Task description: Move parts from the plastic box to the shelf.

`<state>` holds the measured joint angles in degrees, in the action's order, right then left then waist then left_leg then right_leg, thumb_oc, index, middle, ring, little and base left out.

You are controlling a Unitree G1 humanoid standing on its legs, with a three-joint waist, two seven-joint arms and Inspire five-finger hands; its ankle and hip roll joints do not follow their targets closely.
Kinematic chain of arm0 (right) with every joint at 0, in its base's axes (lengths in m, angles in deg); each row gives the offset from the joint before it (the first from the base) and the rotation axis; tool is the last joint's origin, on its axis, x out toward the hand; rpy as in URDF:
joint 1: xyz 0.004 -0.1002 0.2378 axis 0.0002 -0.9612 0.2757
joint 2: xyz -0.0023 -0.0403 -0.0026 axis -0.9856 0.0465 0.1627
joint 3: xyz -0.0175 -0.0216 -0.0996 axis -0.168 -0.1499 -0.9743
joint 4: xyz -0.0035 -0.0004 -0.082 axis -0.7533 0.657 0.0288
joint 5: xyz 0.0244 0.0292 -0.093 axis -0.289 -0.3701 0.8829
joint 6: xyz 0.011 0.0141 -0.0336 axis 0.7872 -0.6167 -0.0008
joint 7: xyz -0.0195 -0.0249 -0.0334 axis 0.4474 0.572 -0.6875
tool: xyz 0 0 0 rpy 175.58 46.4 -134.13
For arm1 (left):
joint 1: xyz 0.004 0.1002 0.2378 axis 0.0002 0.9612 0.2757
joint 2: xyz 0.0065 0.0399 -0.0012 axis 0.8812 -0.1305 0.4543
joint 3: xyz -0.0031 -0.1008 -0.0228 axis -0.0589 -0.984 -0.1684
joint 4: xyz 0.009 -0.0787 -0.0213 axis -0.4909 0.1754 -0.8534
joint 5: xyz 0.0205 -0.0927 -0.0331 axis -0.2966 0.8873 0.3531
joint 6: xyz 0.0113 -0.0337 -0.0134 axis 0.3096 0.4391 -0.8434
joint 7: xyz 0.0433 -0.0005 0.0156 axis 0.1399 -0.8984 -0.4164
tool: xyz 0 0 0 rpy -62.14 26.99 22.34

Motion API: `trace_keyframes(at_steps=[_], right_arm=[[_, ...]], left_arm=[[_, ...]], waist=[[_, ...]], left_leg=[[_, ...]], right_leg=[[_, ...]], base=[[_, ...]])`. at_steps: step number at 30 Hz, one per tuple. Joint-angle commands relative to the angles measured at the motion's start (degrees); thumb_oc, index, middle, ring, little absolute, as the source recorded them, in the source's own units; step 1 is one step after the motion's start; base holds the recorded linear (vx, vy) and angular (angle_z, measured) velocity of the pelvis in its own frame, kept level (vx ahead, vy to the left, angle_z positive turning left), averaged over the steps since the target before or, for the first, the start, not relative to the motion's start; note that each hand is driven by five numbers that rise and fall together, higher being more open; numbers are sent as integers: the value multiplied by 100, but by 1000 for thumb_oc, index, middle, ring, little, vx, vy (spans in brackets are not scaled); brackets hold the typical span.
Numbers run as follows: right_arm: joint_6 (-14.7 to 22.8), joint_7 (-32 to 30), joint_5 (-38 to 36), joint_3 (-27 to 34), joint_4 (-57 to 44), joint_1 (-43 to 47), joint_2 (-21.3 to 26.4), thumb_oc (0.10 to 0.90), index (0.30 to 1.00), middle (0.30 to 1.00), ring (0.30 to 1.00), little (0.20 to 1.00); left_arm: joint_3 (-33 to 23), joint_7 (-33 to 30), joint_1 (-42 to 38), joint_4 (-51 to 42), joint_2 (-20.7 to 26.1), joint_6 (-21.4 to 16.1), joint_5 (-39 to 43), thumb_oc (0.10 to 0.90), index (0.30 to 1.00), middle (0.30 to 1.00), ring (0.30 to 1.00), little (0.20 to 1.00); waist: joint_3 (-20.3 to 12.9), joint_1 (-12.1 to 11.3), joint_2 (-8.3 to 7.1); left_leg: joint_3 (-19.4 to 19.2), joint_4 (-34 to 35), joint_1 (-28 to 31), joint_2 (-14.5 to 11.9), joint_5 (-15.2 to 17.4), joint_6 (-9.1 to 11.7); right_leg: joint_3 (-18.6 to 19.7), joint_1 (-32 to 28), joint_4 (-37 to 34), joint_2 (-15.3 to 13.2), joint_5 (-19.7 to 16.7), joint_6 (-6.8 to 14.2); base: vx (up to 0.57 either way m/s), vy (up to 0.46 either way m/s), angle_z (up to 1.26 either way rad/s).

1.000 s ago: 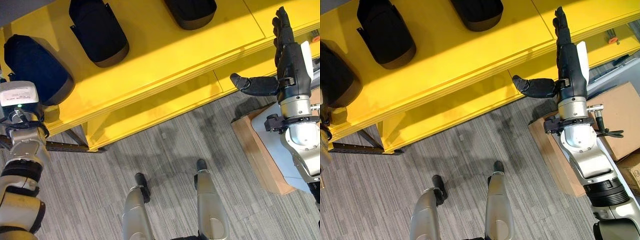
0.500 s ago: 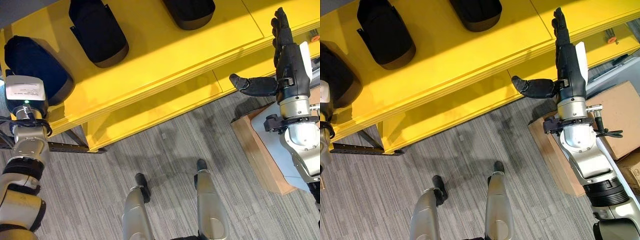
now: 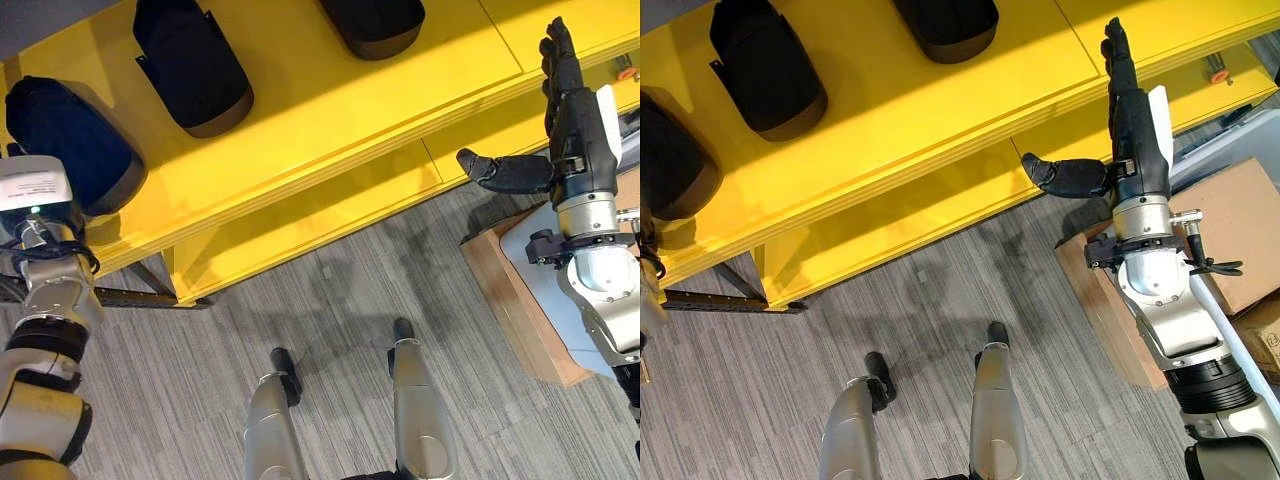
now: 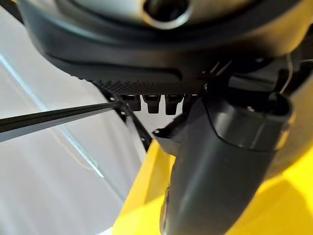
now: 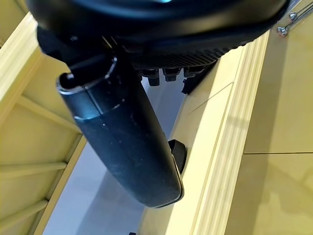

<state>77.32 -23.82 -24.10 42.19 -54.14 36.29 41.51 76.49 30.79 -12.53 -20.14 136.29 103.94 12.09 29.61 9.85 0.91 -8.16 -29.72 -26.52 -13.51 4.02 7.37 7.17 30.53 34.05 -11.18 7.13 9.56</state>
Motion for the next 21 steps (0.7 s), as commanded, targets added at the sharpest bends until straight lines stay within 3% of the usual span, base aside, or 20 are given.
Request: trace_keyframes(at_steps=[1,2,6,11,18,21], right_arm=[[464,-280,190,370,-592,406,-212,900,1000,1000,1000,1000],[463,-285,232,404,-608,362,-259,900,1000,1000,1000,1000],[466,-356,351,396,-617,339,-384,900,1000,1000,1000,1000],[367,-463,486,392,-667,349,-568,900,1000,1000,1000,1000],[373,-502,563,404,-669,292,-722,900,1000,1000,1000,1000],[455,-506,674,442,-693,198,-834,900,1000,1000,1000,1000]], left_arm=[[-382,-762,139,-214,287,511,335,900,1000,1000,1000,1000],[-515,-1098,170,-388,218,710,683,900,1000,1000,1000,1000],[-815,-1673,193,-550,68,785,1474,900,1000,1000,1000,1000],[-1212,-2259,254,-779,-176,596,2198,900,1000,1000,1000,1000],[-1579,-3124,258,-1088,-380,-107,2811,900,1000,1000,1000,1000],[-1760,-3196,424,-1489,-538,-229,3009,900,1000,1000,1000,1000]], waist=[[-637,-76,-155],[-635,-104,-172],[-635,-149,-209],[-627,-207,-288],[-646,-215,-353],[-655,-237,-377]], left_leg=[[305,-168,333,107,806,-270],[322,-160,328,112,805,-272],[342,-153,313,118,795,-278],[374,-169,288,119,795,-275],[367,-114,317,125,799,-277],[367,-48,326,134,747,-279]], right_leg=[[-148,-204,-552,-93,-110,-176],[-152,-208,-554,-86,-104,-179],[-160,-217,-553,-72,-92,-183],[-169,-230,-539,-46,-79,-202],[-146,-229,-562,1,-73,-221],[-146,-237,-616,9,-115,-224]], base=[[-9,-57,2],[-8,-45,2],[-8,-45,6],[-2,-34,2],[0,-16,3],[-5,-6,1]])
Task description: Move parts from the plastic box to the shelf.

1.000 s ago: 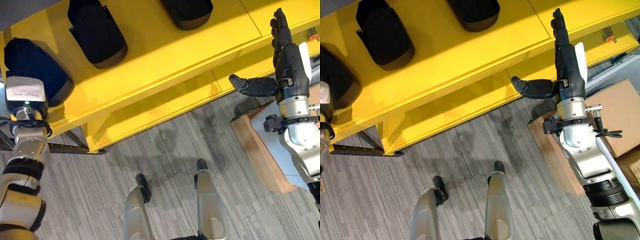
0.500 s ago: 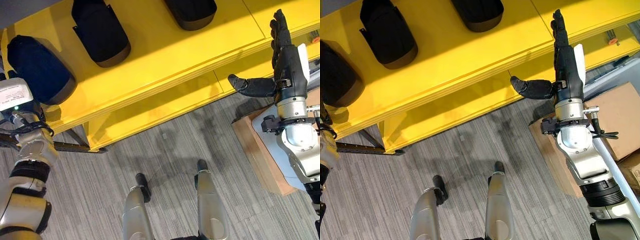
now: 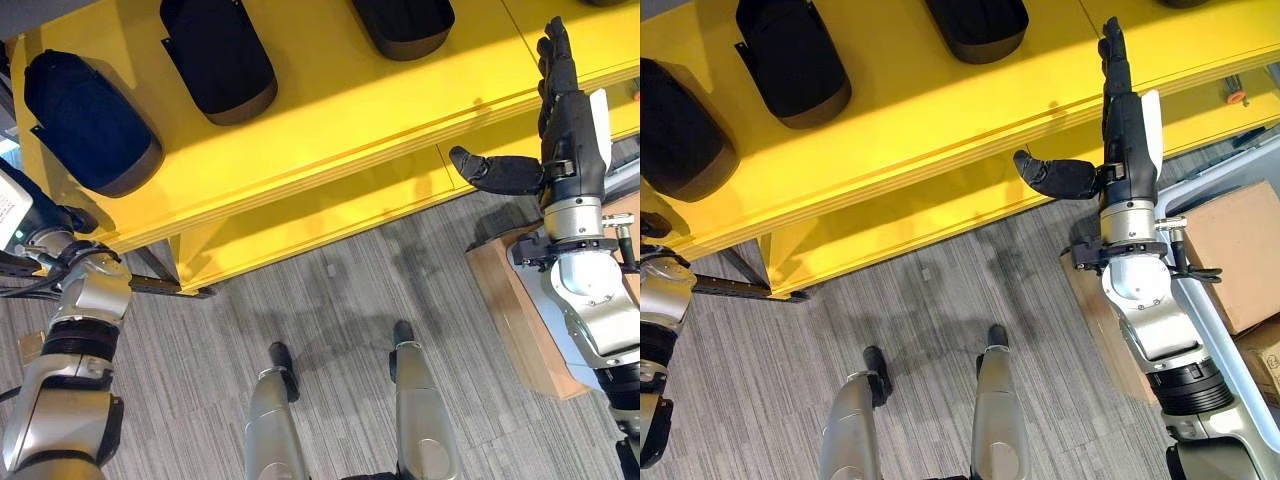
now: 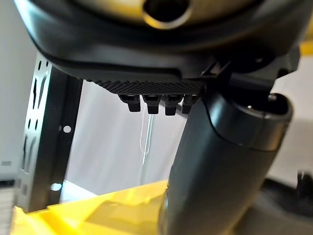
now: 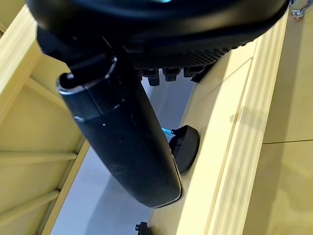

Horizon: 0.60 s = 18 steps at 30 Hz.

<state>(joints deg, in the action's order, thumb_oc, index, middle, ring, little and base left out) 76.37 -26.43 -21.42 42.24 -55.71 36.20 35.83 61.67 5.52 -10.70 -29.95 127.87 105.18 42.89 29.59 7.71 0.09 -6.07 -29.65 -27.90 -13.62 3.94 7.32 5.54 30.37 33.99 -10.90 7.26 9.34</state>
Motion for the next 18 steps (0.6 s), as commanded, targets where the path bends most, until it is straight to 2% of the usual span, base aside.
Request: trace_keyframes(at_steps=[1,4,5,7,11,13,18], right_arm=[[569,-255,419,437,-539,183,-285,900,1000,1000,1000,1000],[740,-302,560,426,-540,159,-347,900,1000,1000,1000,1000],[1019,-261,573,451,-564,177,-354,900,1000,1000,1000,1000],[1344,-294,894,479,-669,251,-352,900,1000,1000,1000,1000],[1734,-371,1655,462,-1062,509,-300,900,1000,1000,1000,1000],[1763,-381,2059,406,-1288,651,-257,900,1000,1000,1000,1000],[1615,-366,2392,325,-1602,764,-147,900,1000,1000,1000,1000]], left_arm=[[-311,-659,303,-588,261,-374,-45,900,1000,1000,1000,1000],[-387,-586,510,-788,111,-555,-38,900,1000,1000,1000,1000],[-406,-591,605,-888,17,-672,29,900,1000,1000,1000,1000],[-408,-670,635,-946,-47,-820,142,900,1000,1000,1000,1000],[-424,-879,676,-1150,-332,-1218,323,900,1000,1000,1000,1000],[-450,-916,828,-1393,-539,-1362,322,900,1000,1000,1000,1000],[-496,-1262,1507,-2494,-1065,-1846,-184,900,1000,1000,1000,1000]], waist=[[-646,-32,-293],[-642,-60,-302],[-657,-75,-308],[-663,-88,-313],[-678,-144,-332],[-694,-225,-366],[-683,-541,-550]], left_leg=[[165,-61,490,144,791,-271],[181,-39,517,152,786,-276],[190,-30,507,155,757,-281],[199,-34,512,162,769,-285],[227,-16,551,179,807,-289],[251,16,542,190,793,-286],[426,2,413,207,742,-300]], right_leg=[[9,-252,-595,-18,-85,-198],[-5,-293,-603,-11,-69,-206],[-7,-286,-605,-9,-89,-218],[-11,-289,-595,-8,-77,-217],[-38,-334,-583,-18,-23,-207],[-82,-347,-591,-31,-15,-201],[-258,-430,-597,-67,7,-235]], base=[[8,-25,3],[5,-6,3],[-12,-1,5],[0,0,0],[0,0,0],[-15,-30,2],[-7,-120,13]])
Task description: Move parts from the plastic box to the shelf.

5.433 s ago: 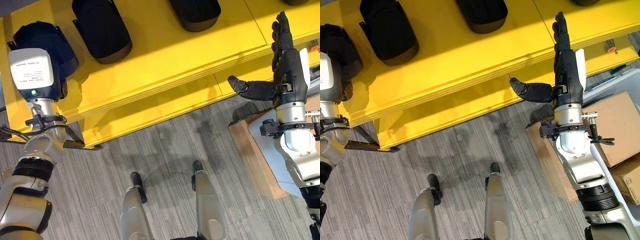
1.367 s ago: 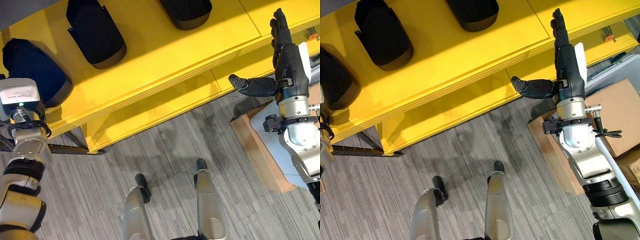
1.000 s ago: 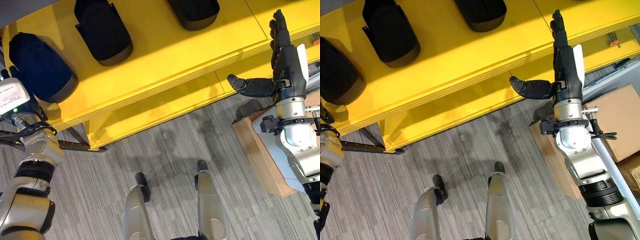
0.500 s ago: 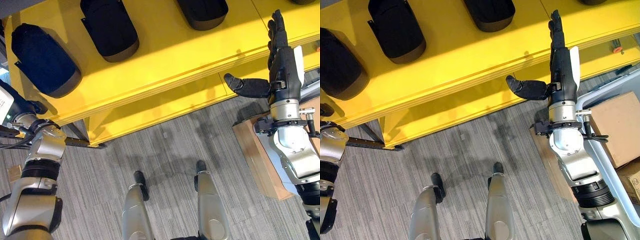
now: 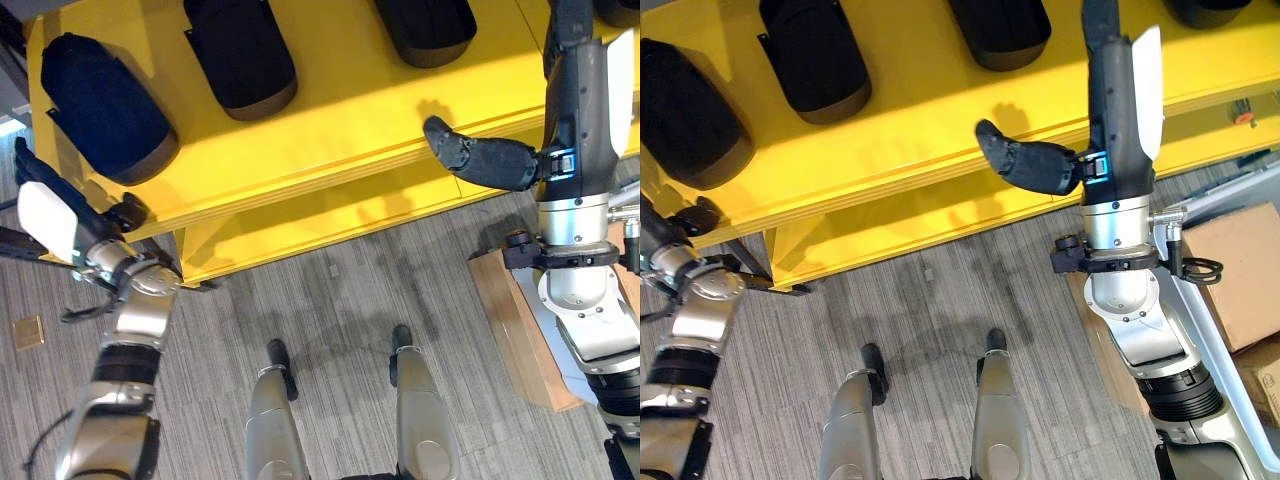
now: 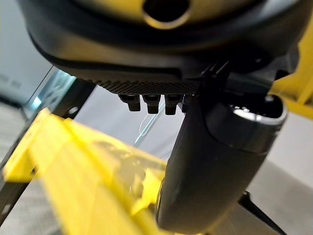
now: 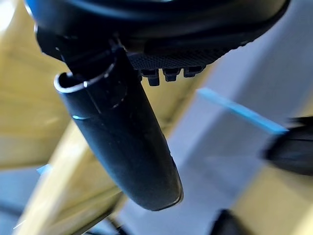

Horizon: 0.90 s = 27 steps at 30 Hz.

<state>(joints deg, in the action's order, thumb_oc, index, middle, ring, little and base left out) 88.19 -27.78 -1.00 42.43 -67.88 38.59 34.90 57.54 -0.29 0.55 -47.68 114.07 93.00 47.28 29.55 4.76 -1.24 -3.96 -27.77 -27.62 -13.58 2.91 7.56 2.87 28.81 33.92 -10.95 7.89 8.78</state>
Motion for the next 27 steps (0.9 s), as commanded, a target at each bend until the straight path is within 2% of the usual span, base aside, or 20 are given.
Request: trace_keyframes(at_steps=[1,3,5,11,13,18,20,21,22,26,27], right_arm=[[435,-237,374,298,-396,523,-55,900,1000,1000,1000,1000],[399,-275,455,283,-481,515,-64,900,1000,1000,1000,1000],[391,-239,606,209,-594,535,-91,900,1000,1000,1000,1000],[213,-45,864,-146,-783,737,-65,900,1000,1000,1000,1000],[20,-4,761,-296,-748,847,-54,900,1000,1000,1000,1000],[-105,-125,899,-519,-507,995,-70,900,1000,1000,1000,1000],[-181,-65,918,-556,-466,1024,-105,900,1000,1000,1000,1000],[-202,-31,895,-577,-424,1049,-134,900,1000,1000,1000,1000],[-203,125,877,-648,-276,1141,-128,900,1000,1000,1000,1000],[-318,462,486,-811,11,1363,-55,900,1000,1000,1000,1000],[-427,566,396,-847,187,1453,-30,900,1000,1000,1000,1000]], left_arm=[[-97,-722,437,-798,286,-677,-669,900,1000,1000,1000,1000],[-176,-854,845,-1488,69,-879,-965,900,1000,1000,1000,1000],[-305,-895,1181,-1988,-91,-1367,-1222,900,1000,1000,1000,1000],[-284,-438,1577,-2866,-115,-2182,-1648,900,1000,1000,1000,1000],[-236,-169,1671,-3157,-70,-2477,-1642,900,1000,1000,1000,1000],[-121,327,1847,-3565,59,-3206,-1683,900,1000,1000,1000,1000],[-104,560,1870,-3624,124,-3329,-1638,900,1000,1000,1000,1000],[-77,721,1864,-3646,156,-3431,-1616,900,1000,1000,1000,1000],[-12,1148,1883,-3740,224,-3690,-1533,900,1000,1000,1000,1000],[159,1665,2003,-3770,371,-3886,-1277,900,1000,1000,1000,1000],[190,1956,2048,-3775,450,-3810,-1088,900,1000,1000,1000,1000]], waist=[[-677,-263,-423],[-637,-462,-522],[-608,-634,-604],[-524,-1018,-773],[-516,-1196,-847],[-500,-1514,-948],[-505,-1582,-959],[-505,-1619,-976],[-511,-1721,-999],[-536,-1893,-1033],[-550,-1975,-1065]], left_leg=[[229,-189,378,205,845,-326],[365,-199,315,219,834,-320],[501,-168,282,223,811,-312],[773,-79,206,189,731,-242],[882,22,183,183,655,-210],[1112,196,96,222,469,-182],[1163,232,95,241,449,-176],[1184,245,100,248,445,-177],[1233,258,67,279,417,-166],[1253,313,93,295,407,-162],[1263,350,99,304,382,-147]], right_leg=[[-7,-283,-590,-63,-52,-181],[-134,-359,-614,-68,-39,-182],[-271,-446,-641,-59,-18,-198],[-642,-719,-768,-89,34,-245],[-805,-864,-880,-103,44,-247],[-1153,-1222,-1186,-121,30,-255],[-1222,-1337,-1273,-118,38,-243],[-1259,-1413,-1330,-114,38,-237],[-1349,-1583,-1475,-115,33,-218],[-1484,-1908,-1767,-117,-11,-157],[-1550,-2058,-1886,-107,-34,-124]], base=[[-2,-177,25],[-1,-206,29],[1,-191,31],[2,-167,27],[24,-196,25],[12,-148,34],[8,-88,44],[8,-102,42],[24,-106,33],[21,-80,34],[51,-94,21]])
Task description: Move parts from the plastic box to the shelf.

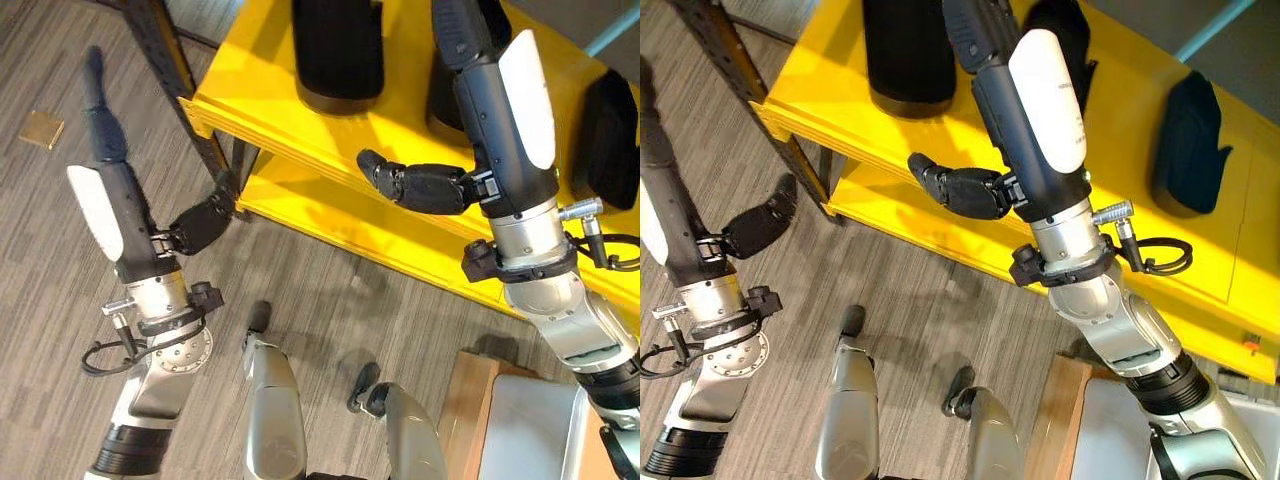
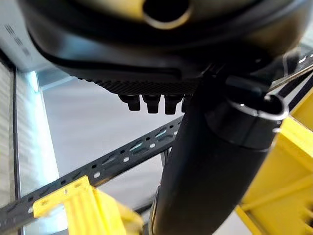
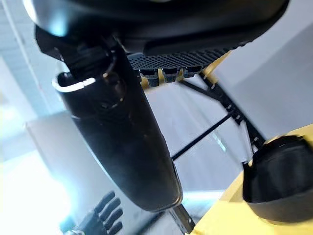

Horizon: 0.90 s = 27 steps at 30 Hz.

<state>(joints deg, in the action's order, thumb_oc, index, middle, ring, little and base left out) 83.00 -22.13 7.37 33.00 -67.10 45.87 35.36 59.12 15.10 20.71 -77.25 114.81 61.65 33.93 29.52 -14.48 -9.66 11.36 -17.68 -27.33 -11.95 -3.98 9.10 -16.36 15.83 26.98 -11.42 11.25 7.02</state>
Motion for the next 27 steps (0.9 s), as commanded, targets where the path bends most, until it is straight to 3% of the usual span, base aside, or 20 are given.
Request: trace_keyframes(at_steps=[1,11,15,16,17,19,21,27], right_arm=[[90,-3,-445,81,183,764,-89,900,1000,1000,1000,1000],[-536,149,-584,-110,1972,1526,-324,900,1000,1000,1000,1000],[-998,351,-743,-72,3011,2028,-324,900,1000,1000,1000,1000],[-1007,350,-758,-78,3037,2048,-322,900,1000,1000,1000,1000],[-1243,335,-732,-51,3267,2168,-304,900,1000,1000,1000,1000],[-1252,193,-612,-93,3489,2265,-287,900,1000,1000,1000,1000],[-1644,-59,-572,12,3789,2392,-294,900,1000,1000,1000,1000],[-2052,-212,-625,86,4001,2394,-461,900,1000,1000,1000,1000]], left_arm=[[48,500,38,-803,388,-657,306,900,1000,1000,1000,1000],[141,1287,43,-469,665,-728,728,900,1000,1000,1000,1000],[62,1681,56,-387,766,-607,963,900,1000,1000,1000,1000],[56,1697,56,-387,767,-599,978,900,1000,1000,1000,1000],[34,1806,70,-363,807,-590,1044,900,1000,1000,1000,1000],[33,1849,68,-343,821,-590,1045,900,1000,1000,1000,1000],[39,1863,99,-322,827,-532,1123,900,1000,1000,1000,1000],[94,1843,-5,-287,800,-343,1172,900,1000,1000,1000,1000]], waist=[[-554,-76,-232],[-740,-468,-385],[-893,-623,-421],[-888,-625,-419],[-941,-664,-417],[-954,-685,-411],[-984,-687,-355],[-990,-624,-238]], left_leg=[[-265,-646,73,144,1061,-304],[-257,-334,133,174,826,-276],[-299,-243,213,161,757,-246],[-299,-242,220,163,756,-246],[-305,-230,228,182,751,-254],[-318,-225,237,188,744,-259],[-345,-233,239,181,724,-251],[-392,-268,156,195,663,-266]], right_leg=[[354,-809,-1228,-56,-374,53],[50,-1691,-2037,16,-589,222],[-62,-2131,-2364,16,-679,317],[-65,-2145,-2374,16,-684,316],[-77,-2229,-2428,18,-694,336],[-86,-2279,-2468,12,-715,331],[-91,-2339,-2495,-6,-747,343],[-60,-2363,-2564,-42,-793,368]], base=[[45,-91,14],[45,-62,13],[68,-27,11],[67,-19,1],[44,-6,8],[29,4,9],[-7,20,0],[-26,10,-2]])
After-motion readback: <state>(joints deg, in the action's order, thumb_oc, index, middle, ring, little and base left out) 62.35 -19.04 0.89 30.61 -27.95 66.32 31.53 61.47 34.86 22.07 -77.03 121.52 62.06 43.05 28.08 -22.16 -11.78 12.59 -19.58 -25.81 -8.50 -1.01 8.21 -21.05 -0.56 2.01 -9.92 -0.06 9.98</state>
